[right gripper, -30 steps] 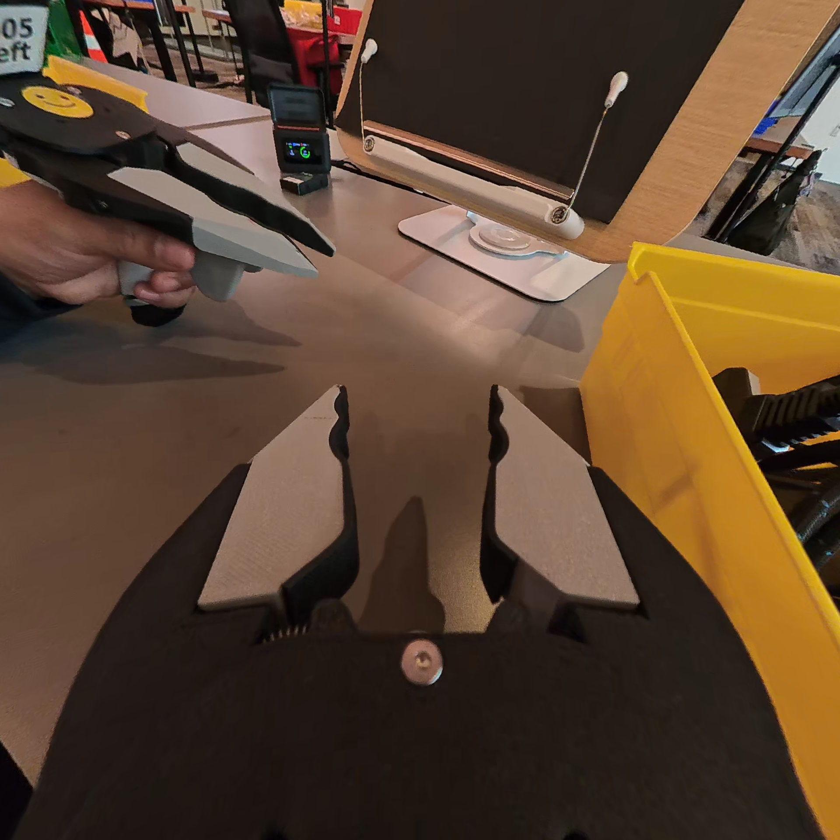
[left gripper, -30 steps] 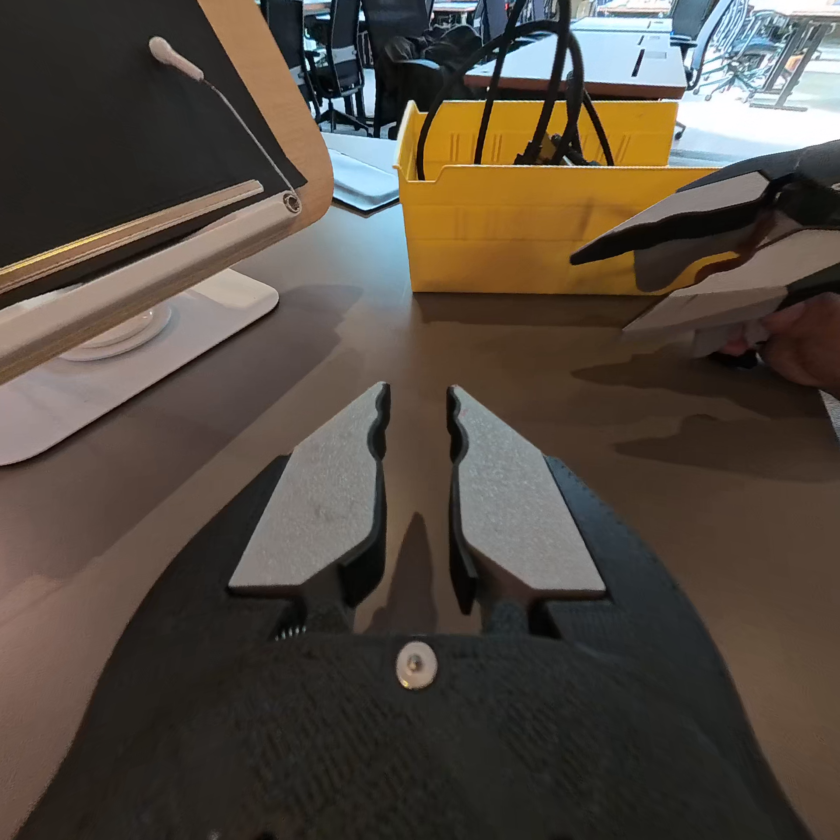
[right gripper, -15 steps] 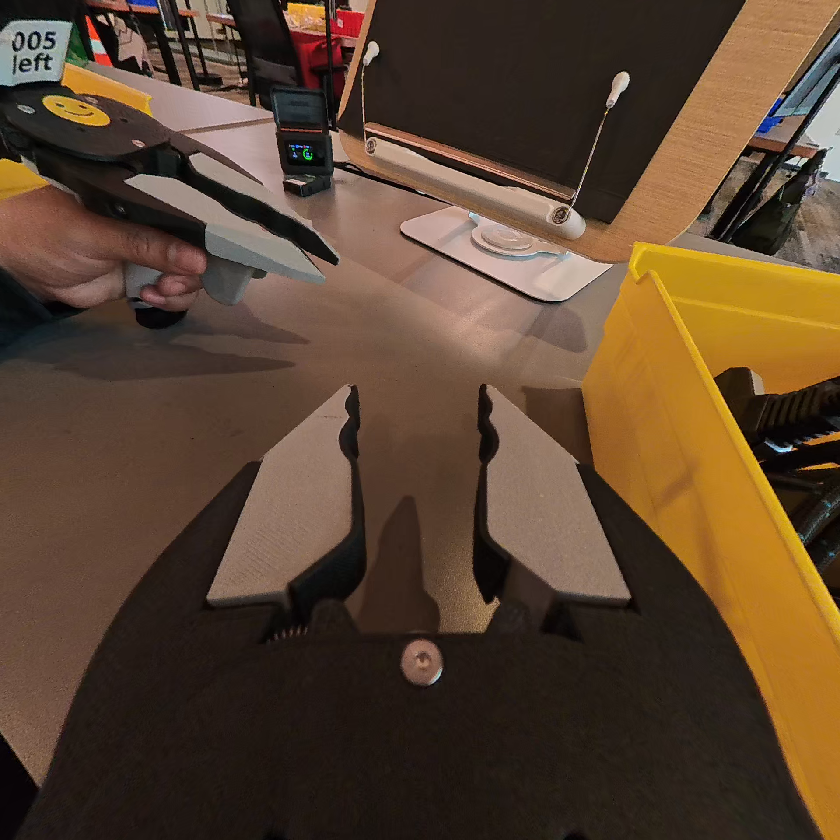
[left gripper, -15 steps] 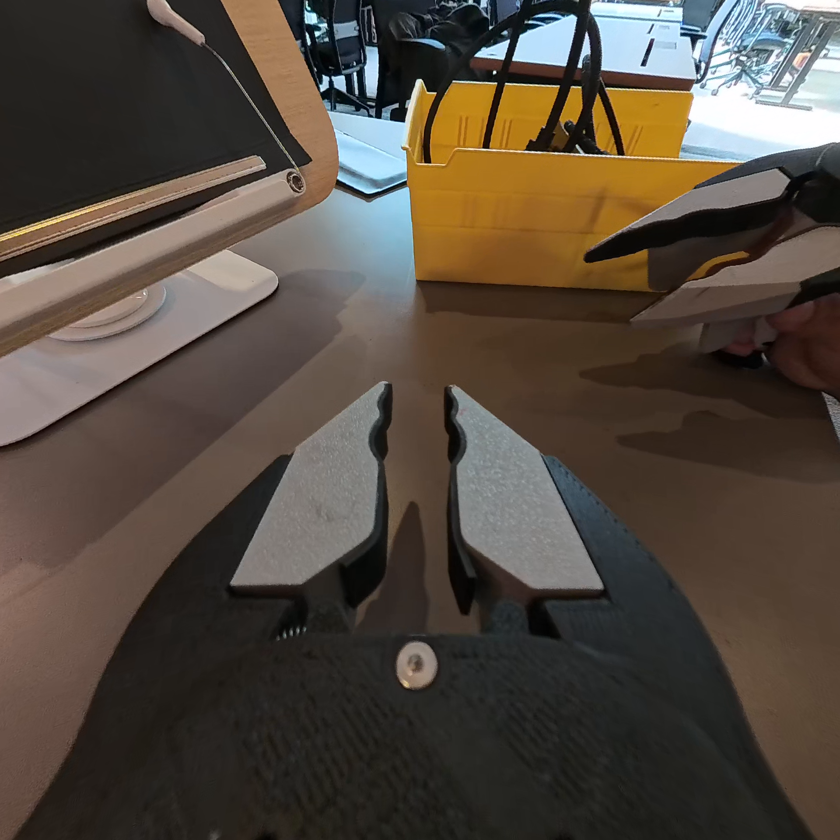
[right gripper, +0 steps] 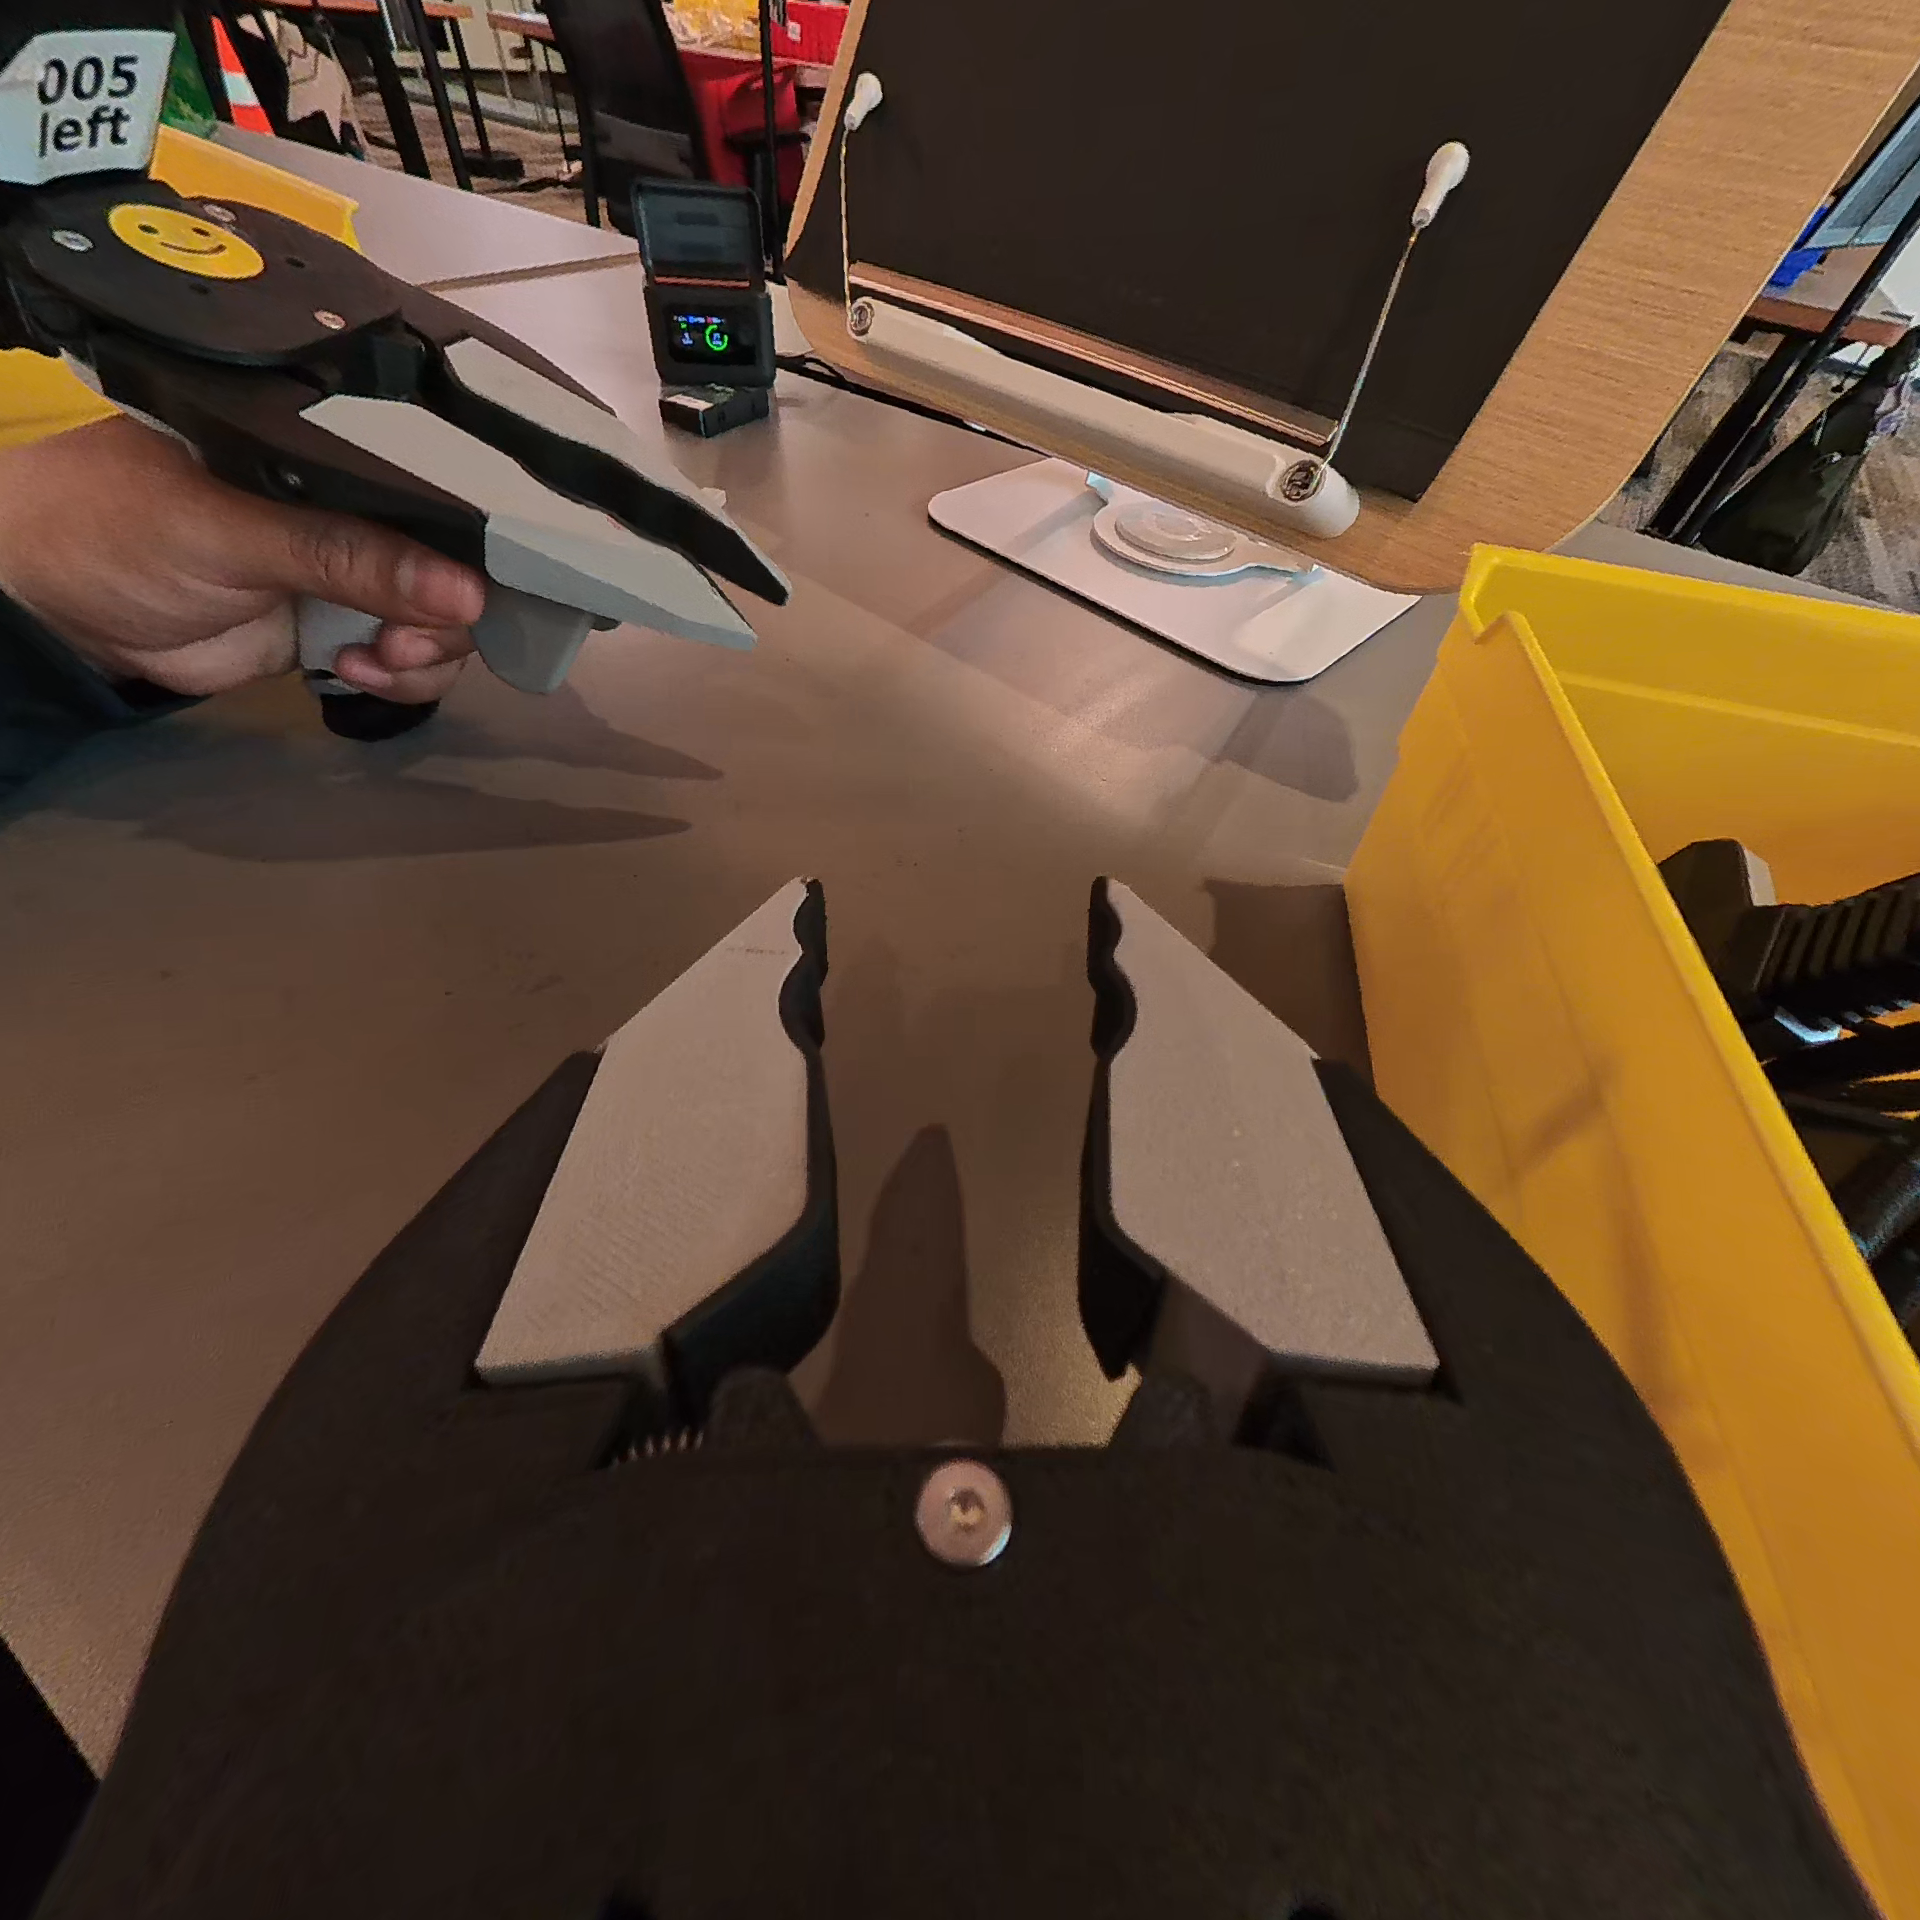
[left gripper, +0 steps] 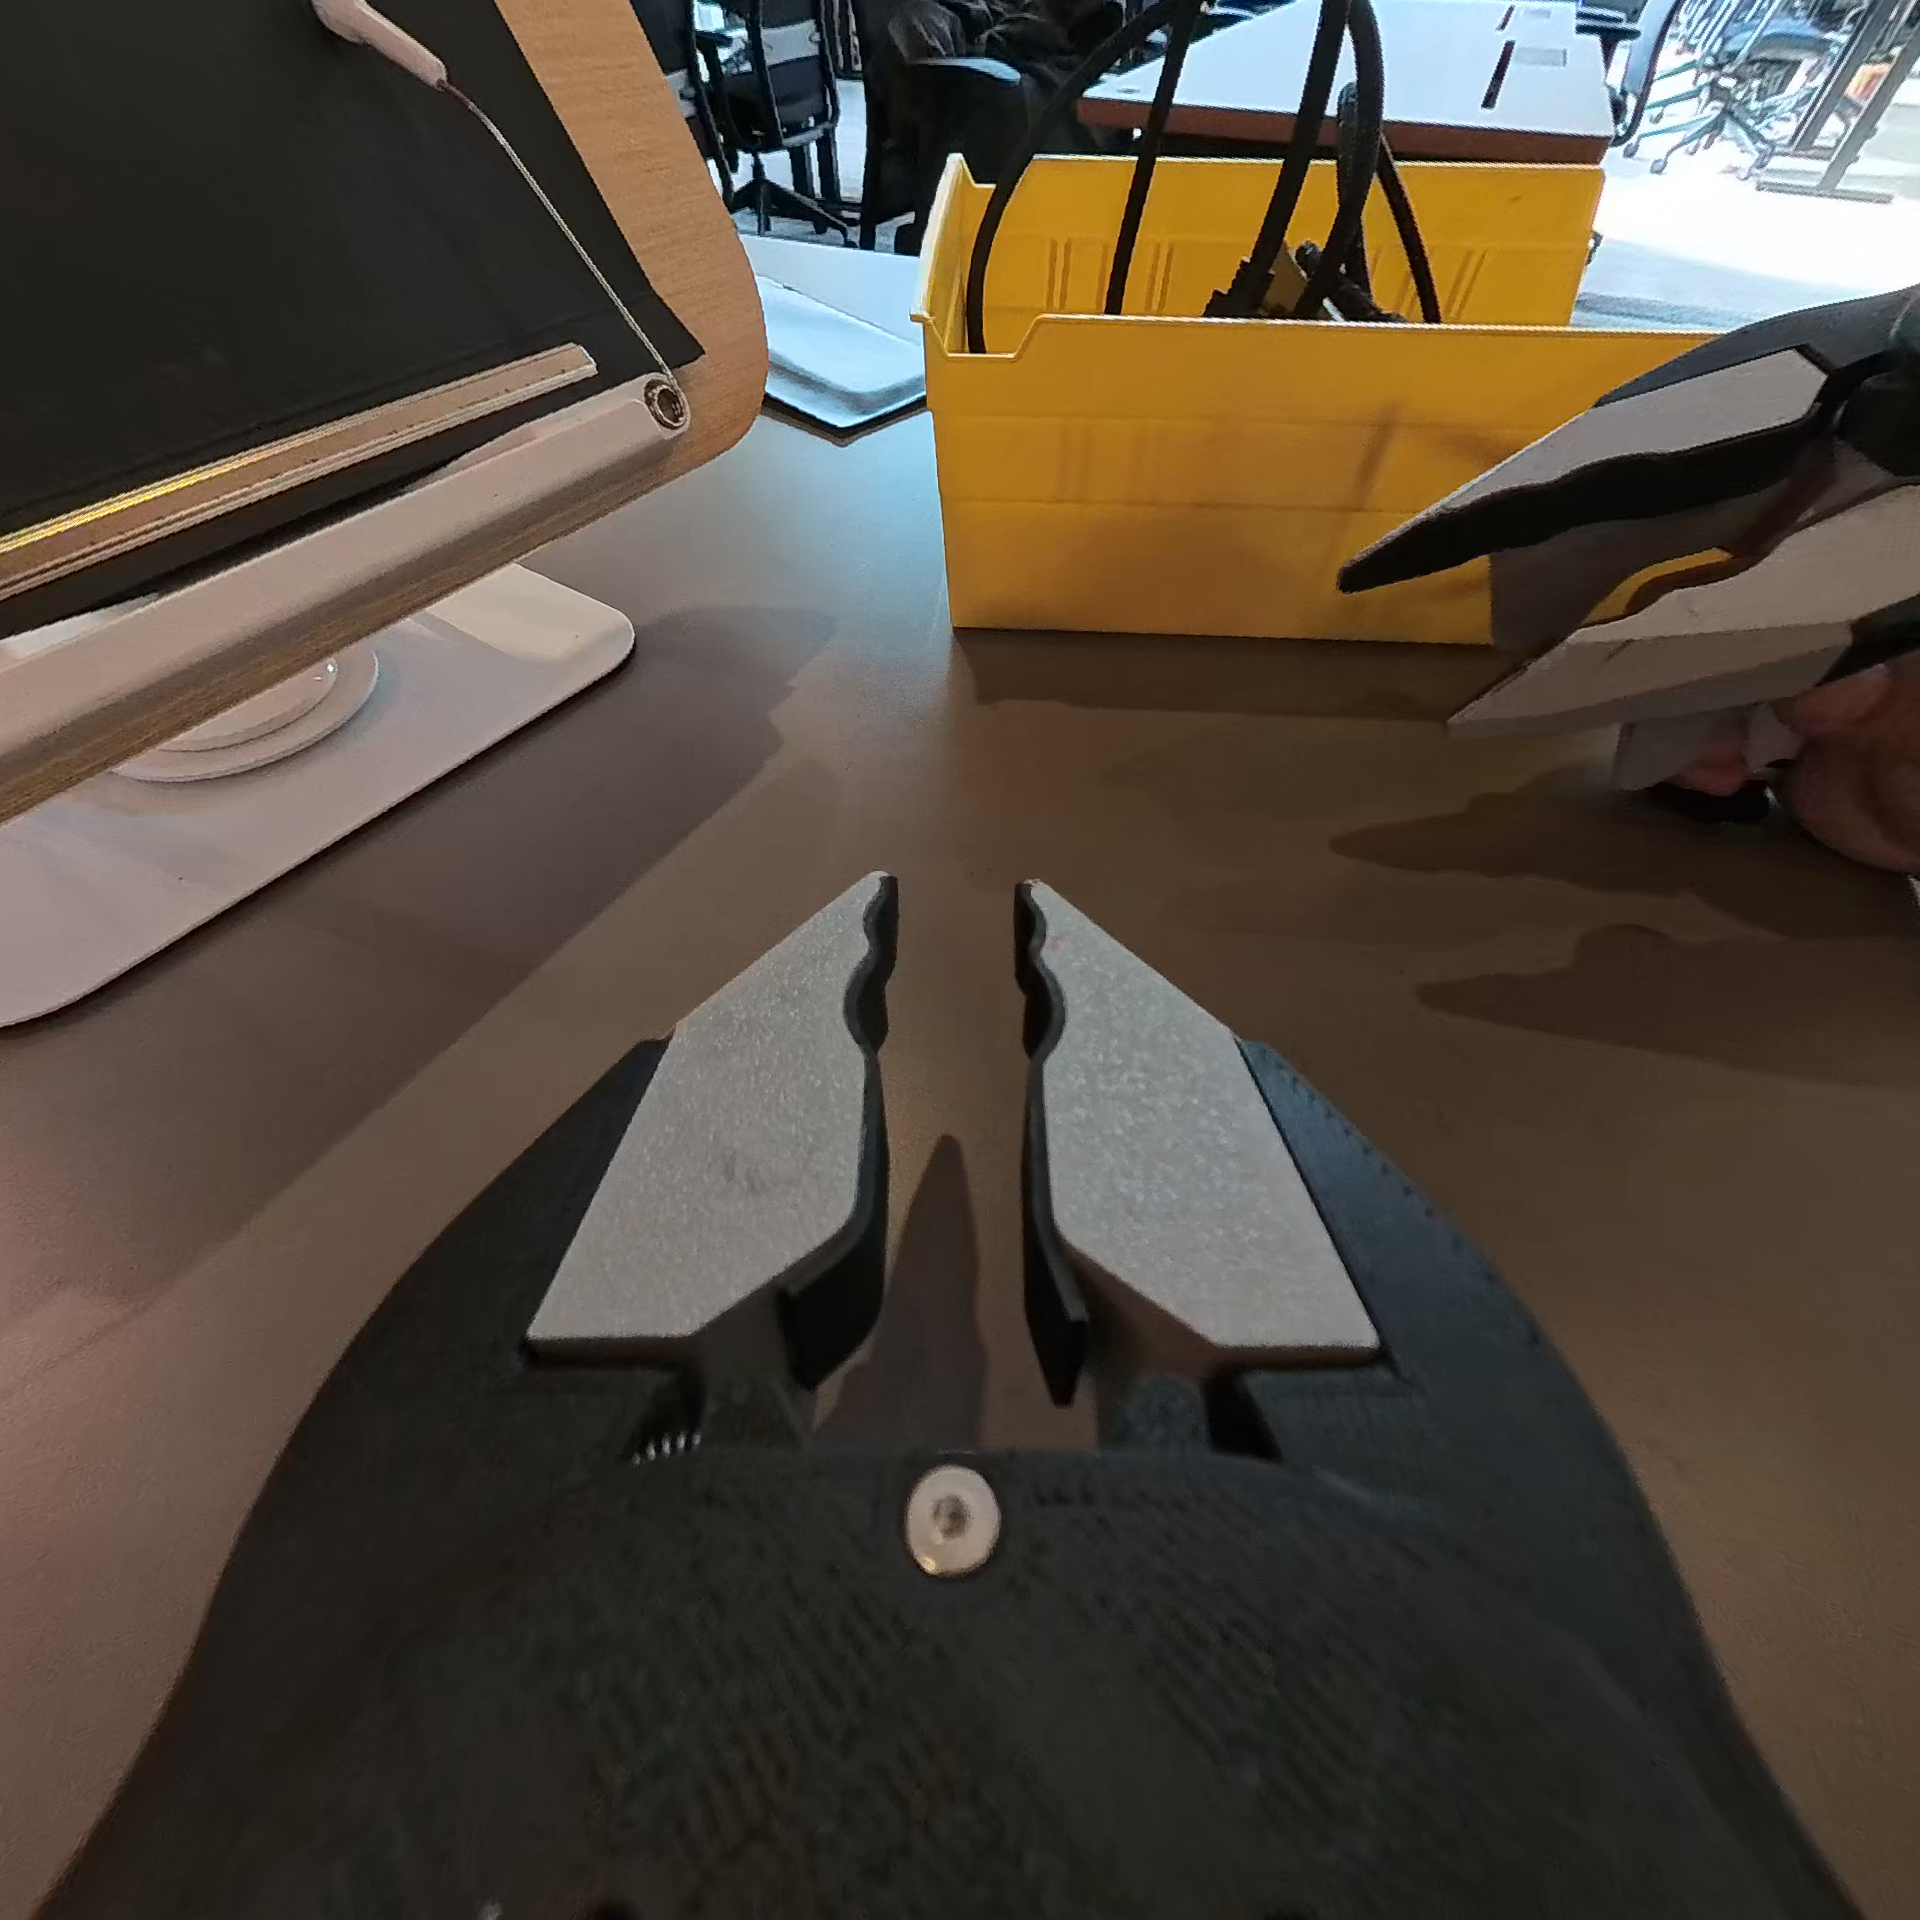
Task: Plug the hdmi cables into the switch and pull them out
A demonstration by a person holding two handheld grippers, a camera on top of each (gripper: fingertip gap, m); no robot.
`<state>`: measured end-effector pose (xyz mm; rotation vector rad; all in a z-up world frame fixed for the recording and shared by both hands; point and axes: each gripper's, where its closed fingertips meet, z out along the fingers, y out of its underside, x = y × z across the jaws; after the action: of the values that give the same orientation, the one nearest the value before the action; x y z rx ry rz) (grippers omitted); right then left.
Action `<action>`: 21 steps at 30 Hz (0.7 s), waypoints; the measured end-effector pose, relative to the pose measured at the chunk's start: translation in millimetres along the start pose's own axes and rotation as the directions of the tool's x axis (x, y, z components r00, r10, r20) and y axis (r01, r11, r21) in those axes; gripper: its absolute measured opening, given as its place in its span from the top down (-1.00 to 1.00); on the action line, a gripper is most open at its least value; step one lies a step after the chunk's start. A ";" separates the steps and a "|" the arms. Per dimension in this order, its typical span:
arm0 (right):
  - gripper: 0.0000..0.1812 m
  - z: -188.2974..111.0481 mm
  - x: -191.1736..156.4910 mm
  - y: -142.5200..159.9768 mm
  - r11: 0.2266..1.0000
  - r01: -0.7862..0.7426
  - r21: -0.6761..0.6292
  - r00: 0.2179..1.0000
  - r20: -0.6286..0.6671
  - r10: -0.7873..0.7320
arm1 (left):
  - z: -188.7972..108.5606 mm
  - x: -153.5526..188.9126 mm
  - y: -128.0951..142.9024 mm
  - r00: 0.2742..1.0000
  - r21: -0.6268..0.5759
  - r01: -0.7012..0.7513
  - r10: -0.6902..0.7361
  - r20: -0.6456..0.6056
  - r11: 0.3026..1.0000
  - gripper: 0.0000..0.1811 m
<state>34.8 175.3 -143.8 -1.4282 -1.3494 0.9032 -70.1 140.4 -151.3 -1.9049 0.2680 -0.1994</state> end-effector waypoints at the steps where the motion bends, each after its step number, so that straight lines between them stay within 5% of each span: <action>1: 0.47 0.5 -0.5 0.5 1.000 0.002 -0.004 1.000 0.003 -0.002 | 0.5 0.1 0.4 1.000 -0.004 -0.003 0.003 0.002 1.000 0.78; 21: 0.44 3.0 -13.4 -5.7 0.993 0.110 0.045 0.991 0.065 -0.113 | -2.6 9.0 8.2 0.988 -0.053 -0.126 0.130 0.083 0.991 0.74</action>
<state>28.6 162.2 -140.4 -1.2881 -1.4382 0.9076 -62.9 132.9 -158.1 -1.9301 0.3378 -0.0244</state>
